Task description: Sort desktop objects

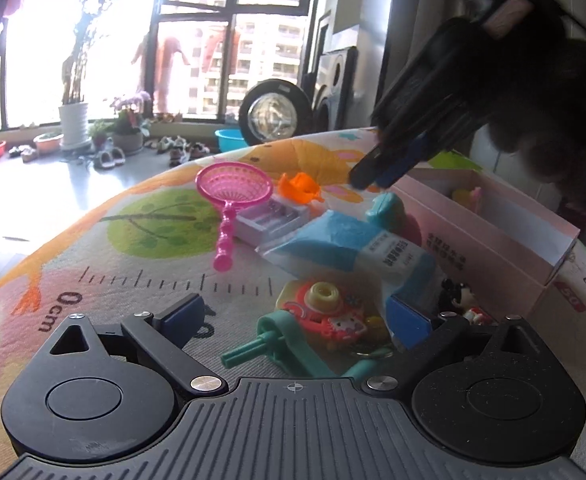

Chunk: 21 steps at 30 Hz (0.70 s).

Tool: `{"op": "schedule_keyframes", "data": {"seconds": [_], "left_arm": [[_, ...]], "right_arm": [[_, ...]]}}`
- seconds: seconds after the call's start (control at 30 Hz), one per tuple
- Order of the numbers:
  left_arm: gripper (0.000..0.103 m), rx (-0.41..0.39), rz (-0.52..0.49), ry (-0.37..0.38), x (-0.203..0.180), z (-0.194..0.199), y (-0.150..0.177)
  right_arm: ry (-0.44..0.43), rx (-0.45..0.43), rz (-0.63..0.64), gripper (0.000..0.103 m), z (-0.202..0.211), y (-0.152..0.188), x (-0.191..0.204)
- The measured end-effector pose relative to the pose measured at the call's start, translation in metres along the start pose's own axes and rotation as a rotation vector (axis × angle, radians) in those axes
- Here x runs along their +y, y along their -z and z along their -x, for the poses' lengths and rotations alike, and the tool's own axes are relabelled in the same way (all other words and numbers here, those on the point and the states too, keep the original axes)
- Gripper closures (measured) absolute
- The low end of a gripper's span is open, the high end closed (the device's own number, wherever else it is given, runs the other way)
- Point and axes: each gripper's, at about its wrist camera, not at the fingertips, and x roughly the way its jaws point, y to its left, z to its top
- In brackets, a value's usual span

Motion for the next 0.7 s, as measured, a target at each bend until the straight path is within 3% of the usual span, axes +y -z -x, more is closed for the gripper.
{"op": "schedule_keyframes", "data": {"seconds": [0.07,0.17,0.23,0.3,0.37,0.47,0.57,0.63,0.7], "left_arm": [[0.002,0.008,-0.01,-0.011,-0.001,0.001,0.0],[0.002,0.009,-0.048,-0.013,-0.01,0.005,0.001],[0.002,0.005,-0.082,0.018,-0.02,0.009,0.001],[0.002,0.005,-0.119,0.059,-0.033,0.012,0.002],[0.002,0.009,-0.159,0.089,-0.047,0.014,0.003],[0.002,0.017,-0.212,0.091,-0.058,0.017,0.005],[0.002,0.034,-0.236,0.06,-0.058,0.016,0.006],[0.002,0.049,-0.233,0.037,-0.055,0.015,0.008],[0.002,0.061,-0.227,0.015,-0.052,0.014,0.009]], "right_arm": [[0.037,-0.133,-0.013,0.055,0.046,0.024,-0.015],[0.227,-0.272,-0.049,0.041,0.094,0.065,-0.052],[0.33,-0.287,-0.12,0.036,0.102,0.086,-0.087],[0.363,-0.262,-0.263,0.036,0.098,0.107,-0.135],[0.358,-0.249,-0.381,0.036,0.087,0.126,-0.167],[0.268,-0.241,-0.497,0.032,0.071,0.142,-0.185],[0.213,-0.271,-0.477,0.023,0.064,0.145,-0.17],[0.132,-0.268,-0.449,0.022,0.062,0.148,-0.157],[0.115,-0.277,-0.395,0.024,0.065,0.151,-0.139]]}}
